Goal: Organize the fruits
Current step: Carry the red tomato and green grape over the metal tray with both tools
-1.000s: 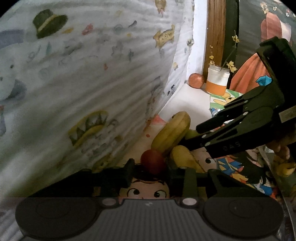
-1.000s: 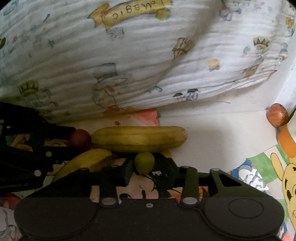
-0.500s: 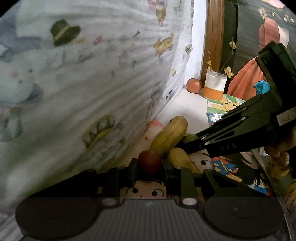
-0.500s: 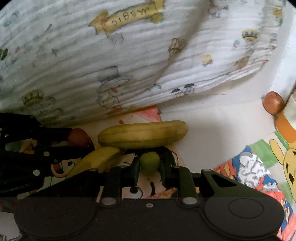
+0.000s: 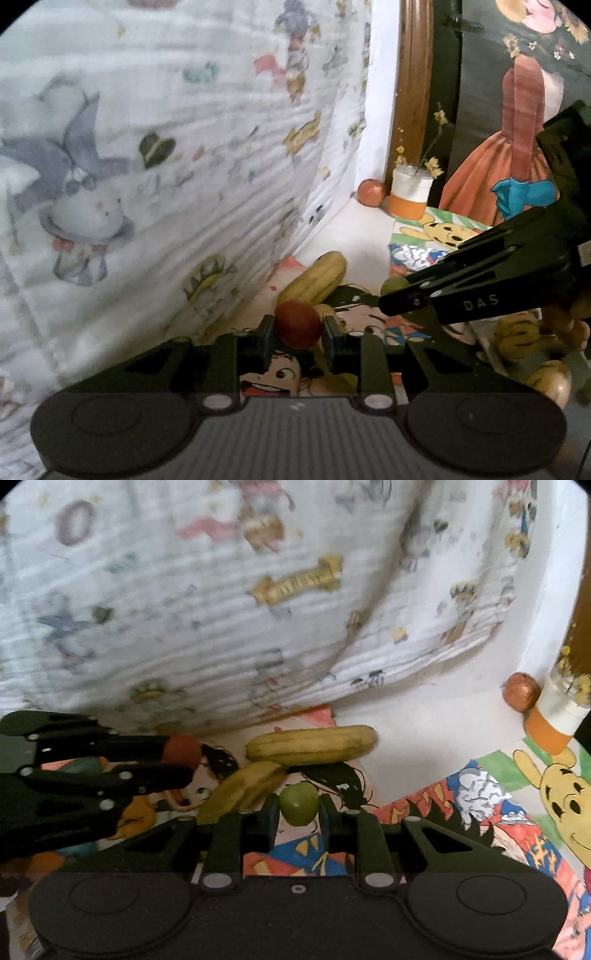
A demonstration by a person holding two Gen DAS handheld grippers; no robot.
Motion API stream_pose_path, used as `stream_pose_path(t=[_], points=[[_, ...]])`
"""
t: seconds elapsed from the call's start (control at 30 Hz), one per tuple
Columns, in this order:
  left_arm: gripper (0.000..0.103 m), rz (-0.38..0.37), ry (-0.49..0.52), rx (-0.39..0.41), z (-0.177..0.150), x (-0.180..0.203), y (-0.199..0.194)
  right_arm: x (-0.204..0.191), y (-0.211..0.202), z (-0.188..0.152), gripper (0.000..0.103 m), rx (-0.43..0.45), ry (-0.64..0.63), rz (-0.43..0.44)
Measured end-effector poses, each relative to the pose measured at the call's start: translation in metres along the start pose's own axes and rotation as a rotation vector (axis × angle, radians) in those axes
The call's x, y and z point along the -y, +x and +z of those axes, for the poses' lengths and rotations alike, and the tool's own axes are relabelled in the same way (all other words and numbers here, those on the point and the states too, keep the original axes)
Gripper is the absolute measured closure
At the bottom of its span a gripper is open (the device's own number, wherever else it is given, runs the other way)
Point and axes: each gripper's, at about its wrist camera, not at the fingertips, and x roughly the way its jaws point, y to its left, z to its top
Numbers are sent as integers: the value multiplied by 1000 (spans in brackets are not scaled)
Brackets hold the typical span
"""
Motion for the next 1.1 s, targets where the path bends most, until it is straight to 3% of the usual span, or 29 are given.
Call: stream_pose_path(t=[0.47,0.87,1.1], points=[[73,-39,1,56,-5,33,-57,-13,-82,-47,79,93,38,-55],[73,-104,-28,95,-17,74,-96,-20,-150,-99,78,185,126,-166],[73,-166,-59,73,-35,97,-107,-30,-184,-143,78,238,155,-260]])
